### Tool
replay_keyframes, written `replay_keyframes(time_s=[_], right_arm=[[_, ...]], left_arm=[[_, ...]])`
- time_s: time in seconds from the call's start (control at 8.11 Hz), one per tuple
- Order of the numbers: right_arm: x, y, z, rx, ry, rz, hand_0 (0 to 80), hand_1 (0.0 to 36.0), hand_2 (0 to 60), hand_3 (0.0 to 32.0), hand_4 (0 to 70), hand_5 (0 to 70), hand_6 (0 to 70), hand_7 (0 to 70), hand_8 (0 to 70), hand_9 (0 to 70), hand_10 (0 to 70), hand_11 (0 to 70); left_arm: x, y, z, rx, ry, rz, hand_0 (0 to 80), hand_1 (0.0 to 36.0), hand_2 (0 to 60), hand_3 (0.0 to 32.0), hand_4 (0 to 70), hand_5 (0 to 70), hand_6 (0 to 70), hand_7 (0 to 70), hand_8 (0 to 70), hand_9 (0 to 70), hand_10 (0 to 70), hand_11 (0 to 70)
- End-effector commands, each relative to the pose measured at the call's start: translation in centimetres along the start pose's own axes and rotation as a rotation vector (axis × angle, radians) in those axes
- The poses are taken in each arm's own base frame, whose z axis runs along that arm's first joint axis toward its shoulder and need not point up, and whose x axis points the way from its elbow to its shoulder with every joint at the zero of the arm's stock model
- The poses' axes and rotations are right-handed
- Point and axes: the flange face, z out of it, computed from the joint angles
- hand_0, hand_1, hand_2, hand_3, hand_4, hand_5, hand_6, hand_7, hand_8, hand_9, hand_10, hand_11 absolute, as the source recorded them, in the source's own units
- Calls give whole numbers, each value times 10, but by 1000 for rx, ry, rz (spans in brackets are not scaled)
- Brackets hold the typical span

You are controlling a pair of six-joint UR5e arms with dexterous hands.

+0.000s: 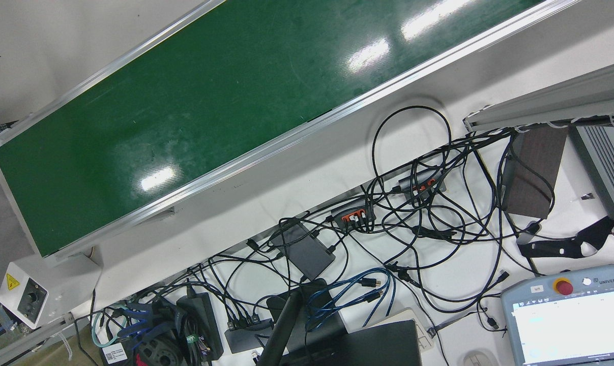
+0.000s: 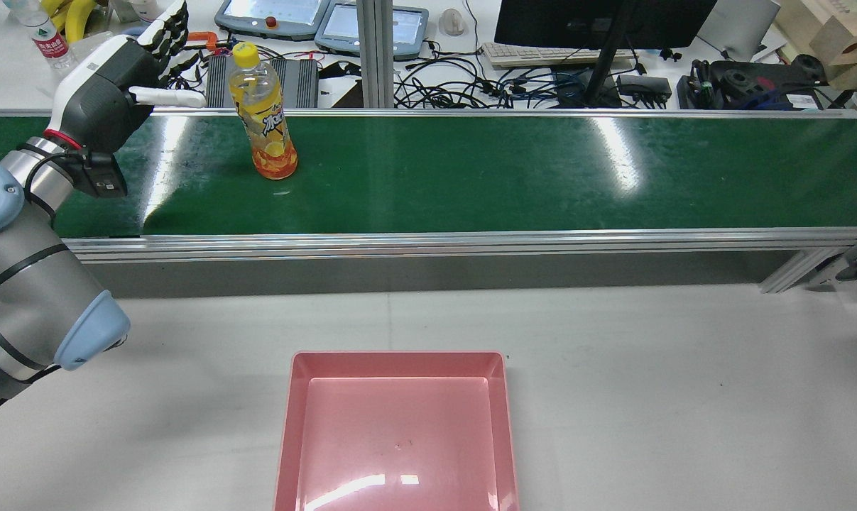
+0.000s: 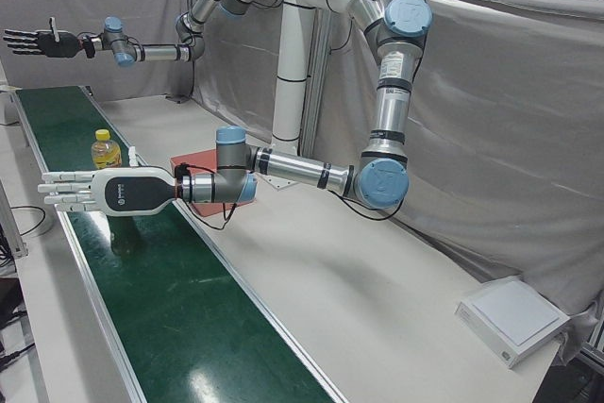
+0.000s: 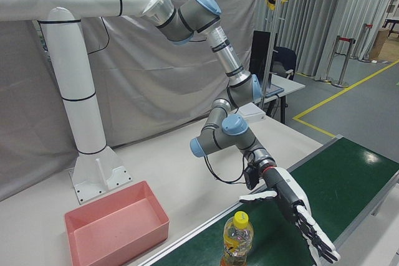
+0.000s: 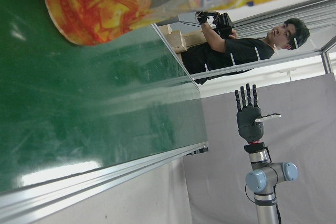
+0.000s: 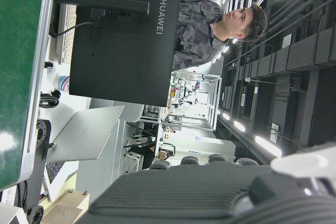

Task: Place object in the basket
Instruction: 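Bring the open left hand beside the bottle, fingers around it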

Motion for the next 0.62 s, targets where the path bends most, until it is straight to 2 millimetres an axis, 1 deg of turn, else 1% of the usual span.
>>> replay_keyframes(time_s=[0.0,0.25,0.49], right_arm=[[0,-1,-1,1,0,0,0,0,0,0,0,0,0,0,0,0,0,0],[0,0,0,0,0,0,0,0,0,0,0,0,0,0,0,0,0,0],[0,0,0,0,0,0,0,0,0,0,0,0,0,0,0,0,0,0]], left_arm=[[-8,5,0,-4,-10,-2,464,104,0,0,0,39,0,0,0,21,68,114],[-26,11,-3,-12,-36,-3,462,103,0,0,0,36,0,0,0,19,65,110],[-27,9,-5,-13,-41,-3,462,103,0,0,0,35,0,0,0,14,65,110]])
